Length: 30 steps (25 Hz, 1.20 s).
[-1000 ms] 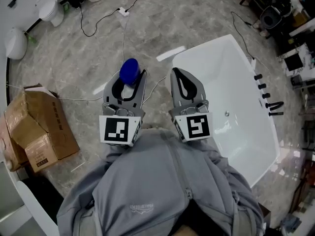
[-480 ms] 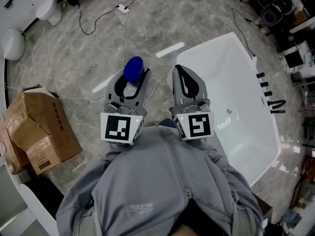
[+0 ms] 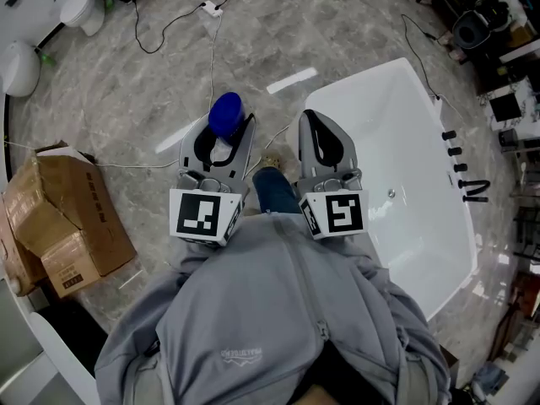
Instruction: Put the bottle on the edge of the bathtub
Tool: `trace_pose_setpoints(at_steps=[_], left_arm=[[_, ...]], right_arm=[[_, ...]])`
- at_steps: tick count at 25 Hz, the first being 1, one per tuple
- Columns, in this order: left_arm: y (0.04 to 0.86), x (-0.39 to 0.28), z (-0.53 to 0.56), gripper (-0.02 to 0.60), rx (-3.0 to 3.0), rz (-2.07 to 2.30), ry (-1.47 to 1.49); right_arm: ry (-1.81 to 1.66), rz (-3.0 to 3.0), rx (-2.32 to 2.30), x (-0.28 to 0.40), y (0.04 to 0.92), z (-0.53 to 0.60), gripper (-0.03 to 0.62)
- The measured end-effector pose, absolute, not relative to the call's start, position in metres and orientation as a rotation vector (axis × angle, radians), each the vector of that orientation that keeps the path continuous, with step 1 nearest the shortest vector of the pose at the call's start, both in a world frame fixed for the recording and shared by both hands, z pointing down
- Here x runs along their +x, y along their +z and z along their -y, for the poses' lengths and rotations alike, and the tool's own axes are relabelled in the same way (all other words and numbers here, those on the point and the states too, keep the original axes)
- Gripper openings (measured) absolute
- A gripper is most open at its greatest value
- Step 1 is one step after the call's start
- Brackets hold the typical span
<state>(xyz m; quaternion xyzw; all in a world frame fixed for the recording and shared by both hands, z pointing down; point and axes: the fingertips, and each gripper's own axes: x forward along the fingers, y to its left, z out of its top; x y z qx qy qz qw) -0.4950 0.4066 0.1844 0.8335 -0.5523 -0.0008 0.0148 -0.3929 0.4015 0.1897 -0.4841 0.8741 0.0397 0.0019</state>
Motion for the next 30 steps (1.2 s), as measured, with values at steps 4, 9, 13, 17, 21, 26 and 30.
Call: trace_pose_setpoints(at_steps=[4,9,13,17,21,26,30], left_arm=[[0.188,-0.495,-0.375,0.152,2.578,1.733,-0.004],[0.185,-0.497,-0.318,0.152,2.551,1.778,-0.018],[0.181,-0.490,-0.269,0.152,2.528,1.803,-0.017],[0.176,-0.485,-0.220,0.152,2.512,1.840,-0.038],[0.173,-0.476,-0.182,0.152,2.504,1.871,-0.050],[0.176,-0.474,-0.149,0.152,2.475,1.897,-0.044],[0.173,-0.471,-0.130,0.152,2.475,1.899,-0.034]], right_arm=[[0.112,-2.762,-1.485,-0.396,0.195,-0.367,0.003],[0.112,-2.797,-1.423,-0.402,0.194,-0.305,0.003],[0.094,-2.822,-1.381,-0.397,0.193,-0.252,0.003],[0.095,-2.843,-1.336,-0.392,0.191,-0.200,0.003],[0.103,-2.859,-1.301,-0.384,0.192,-0.154,0.003],[0.098,-2.857,-1.276,-0.379,0.192,-0.115,0.003],[0.067,-2.855,-1.281,-0.373,0.196,-0.098,0.003]])
